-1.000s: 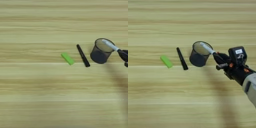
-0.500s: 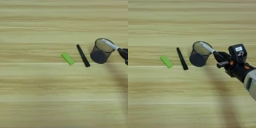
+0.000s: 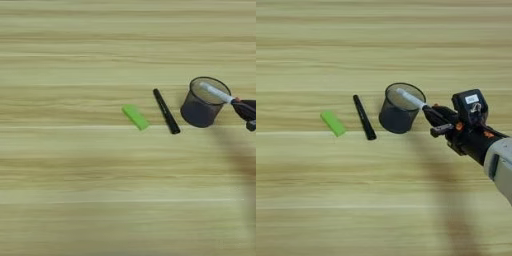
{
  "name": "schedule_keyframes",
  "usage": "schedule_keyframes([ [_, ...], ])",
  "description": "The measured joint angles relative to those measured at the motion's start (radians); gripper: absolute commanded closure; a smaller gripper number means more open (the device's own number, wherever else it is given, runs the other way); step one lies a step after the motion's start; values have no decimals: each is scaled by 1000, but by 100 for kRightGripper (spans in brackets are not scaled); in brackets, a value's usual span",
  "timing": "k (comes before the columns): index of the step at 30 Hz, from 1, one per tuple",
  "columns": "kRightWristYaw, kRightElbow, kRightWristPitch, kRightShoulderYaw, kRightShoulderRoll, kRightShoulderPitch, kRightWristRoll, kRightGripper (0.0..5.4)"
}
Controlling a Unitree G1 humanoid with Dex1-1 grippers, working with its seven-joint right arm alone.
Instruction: Move the objects on the table
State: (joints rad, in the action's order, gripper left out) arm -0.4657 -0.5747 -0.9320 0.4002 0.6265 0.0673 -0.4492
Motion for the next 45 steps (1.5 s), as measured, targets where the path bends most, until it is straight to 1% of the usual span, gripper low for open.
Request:
schedule_keyframes([
  [7, 0, 3, 0, -1, 0, -15, 3, 466],
  [18, -3, 20, 0, -2, 0, -20, 15, 466],
  [19, -4, 20, 0, -2, 0, -21, 16, 437],
  [20, -4, 20, 0, -2, 0, -21, 16, 421],
  [26, -4, 20, 0, -2, 0, -23, 17, 364],
  [33, -2, 20, 0, -2, -1, -29, 15, 280],
  [38, -1, 20, 0, 4, -3, -42, 8, 240],
  [41, 0, 19, 0, 9, -4, -46, 2, 202],
  [45, 1, 13, 0, 12, -7, -46, -3, 168],
])
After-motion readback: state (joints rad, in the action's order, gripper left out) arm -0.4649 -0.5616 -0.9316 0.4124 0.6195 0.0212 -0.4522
